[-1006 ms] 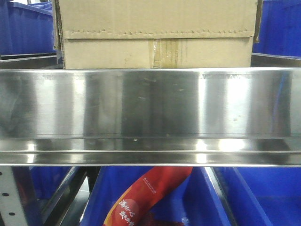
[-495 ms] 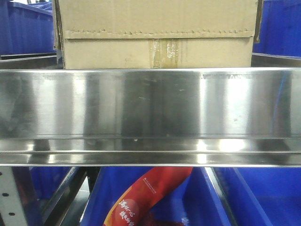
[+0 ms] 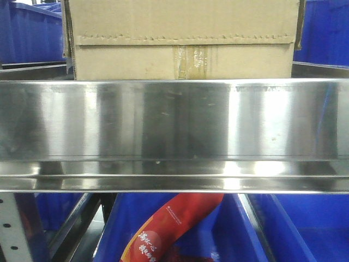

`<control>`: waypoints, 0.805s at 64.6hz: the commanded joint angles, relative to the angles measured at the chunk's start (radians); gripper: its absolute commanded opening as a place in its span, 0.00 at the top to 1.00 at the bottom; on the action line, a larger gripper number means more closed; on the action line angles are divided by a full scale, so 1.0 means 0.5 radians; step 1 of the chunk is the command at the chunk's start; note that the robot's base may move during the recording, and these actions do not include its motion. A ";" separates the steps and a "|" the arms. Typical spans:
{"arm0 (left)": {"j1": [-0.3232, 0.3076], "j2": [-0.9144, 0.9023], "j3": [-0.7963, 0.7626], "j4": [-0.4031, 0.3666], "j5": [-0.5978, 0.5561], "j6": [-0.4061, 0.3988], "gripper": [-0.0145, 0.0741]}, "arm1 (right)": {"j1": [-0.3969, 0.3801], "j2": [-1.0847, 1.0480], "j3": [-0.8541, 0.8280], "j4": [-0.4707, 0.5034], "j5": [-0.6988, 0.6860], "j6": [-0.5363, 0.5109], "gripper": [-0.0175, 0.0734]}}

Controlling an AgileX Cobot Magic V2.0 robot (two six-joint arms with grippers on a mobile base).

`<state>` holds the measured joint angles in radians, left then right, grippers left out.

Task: Stack two boxes on right shelf middle
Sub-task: 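Open both grippers and withdraw them from the boxes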

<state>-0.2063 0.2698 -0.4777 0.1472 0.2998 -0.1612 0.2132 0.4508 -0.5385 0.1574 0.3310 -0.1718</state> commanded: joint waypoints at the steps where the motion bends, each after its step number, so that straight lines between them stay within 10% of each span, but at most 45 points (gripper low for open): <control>1: 0.115 -0.136 0.133 -0.051 -0.070 0.063 0.96 | -0.008 -0.014 0.006 -0.017 -0.042 -0.012 0.99; 30: 0.392 -0.540 0.955 -0.205 -0.740 0.204 0.96 | -0.008 -0.014 0.006 -0.017 -0.045 -0.012 0.99; 52: 0.392 -0.540 0.955 -0.205 -0.622 0.204 0.96 | -0.008 -0.014 0.006 -0.017 -0.051 -0.012 0.99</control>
<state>-0.0122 0.0052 0.0022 0.0492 0.0166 -0.0640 0.2132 0.4508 -0.5385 0.1574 0.3295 -0.1718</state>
